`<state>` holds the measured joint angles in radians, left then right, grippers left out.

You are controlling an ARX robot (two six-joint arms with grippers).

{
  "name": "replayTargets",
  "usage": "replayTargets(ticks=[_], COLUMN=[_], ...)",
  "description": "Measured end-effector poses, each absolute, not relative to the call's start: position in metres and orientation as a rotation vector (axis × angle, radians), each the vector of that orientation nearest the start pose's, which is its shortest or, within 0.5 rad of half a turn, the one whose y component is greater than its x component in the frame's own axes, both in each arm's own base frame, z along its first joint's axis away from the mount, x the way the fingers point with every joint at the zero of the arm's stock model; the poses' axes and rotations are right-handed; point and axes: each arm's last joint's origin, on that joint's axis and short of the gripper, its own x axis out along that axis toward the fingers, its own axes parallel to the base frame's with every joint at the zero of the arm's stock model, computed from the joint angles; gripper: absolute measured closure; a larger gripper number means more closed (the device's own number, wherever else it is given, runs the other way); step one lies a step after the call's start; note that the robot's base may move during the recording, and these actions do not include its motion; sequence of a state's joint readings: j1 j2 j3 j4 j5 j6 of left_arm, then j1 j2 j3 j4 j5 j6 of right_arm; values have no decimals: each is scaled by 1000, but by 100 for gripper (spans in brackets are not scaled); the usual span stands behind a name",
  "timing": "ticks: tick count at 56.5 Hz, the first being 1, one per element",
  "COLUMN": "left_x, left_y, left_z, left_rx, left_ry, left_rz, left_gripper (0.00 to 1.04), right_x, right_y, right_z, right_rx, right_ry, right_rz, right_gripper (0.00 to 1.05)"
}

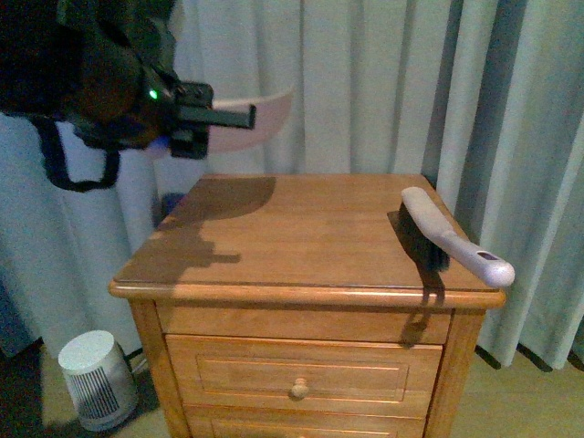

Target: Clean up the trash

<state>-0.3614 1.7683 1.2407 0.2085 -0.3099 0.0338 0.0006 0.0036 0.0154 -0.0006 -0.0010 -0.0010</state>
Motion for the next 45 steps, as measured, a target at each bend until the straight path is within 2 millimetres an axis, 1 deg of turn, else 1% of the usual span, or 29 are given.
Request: replayTargets(ticks=[4,11,12,16,22,23,24,26,27,30,38,45], left_x=[366,319,316,287,252,249,240,230,221,203,167,145], left_y=[-124,-107,-106,-98,-87,-86,-83,-79,-76,-70,-53,-43], left_z=[275,303,304,316,326,327,328,328,328,326,320,311], left_rx=[141,180,179,171,158,156,150,140,129,104,55,15], left_ry=[203,-48,-64,-176,-290,-301,-330,-358,-386,-436,-501,-503], left_rz=[-57,-100,-107,-159,-193,-194,-201,-213,-229,-265,-289,-278], left_gripper=[76,76,76,76,76,76,76,76,76,76,76,76], right_x=[97,97,97,97,97,97,97,97,97,97,97,97], right_y=[0,0,0,0,0,0,0,0,0,0,0,0], right_z=[168,168,168,168,168,168,168,168,168,168,168,168], right_rx=[-1,-1,-1,-1,-1,-1,-1,-1,-1,-1,-1,-1], right_ry=[-11,-11,-11,-11,-11,-11,-11,-11,-11,-11,-11,-11], right_rz=[2,2,2,2,2,2,2,2,2,2,2,2], right_gripper=[7,7,7,7,7,7,7,7,7,7,7,7])
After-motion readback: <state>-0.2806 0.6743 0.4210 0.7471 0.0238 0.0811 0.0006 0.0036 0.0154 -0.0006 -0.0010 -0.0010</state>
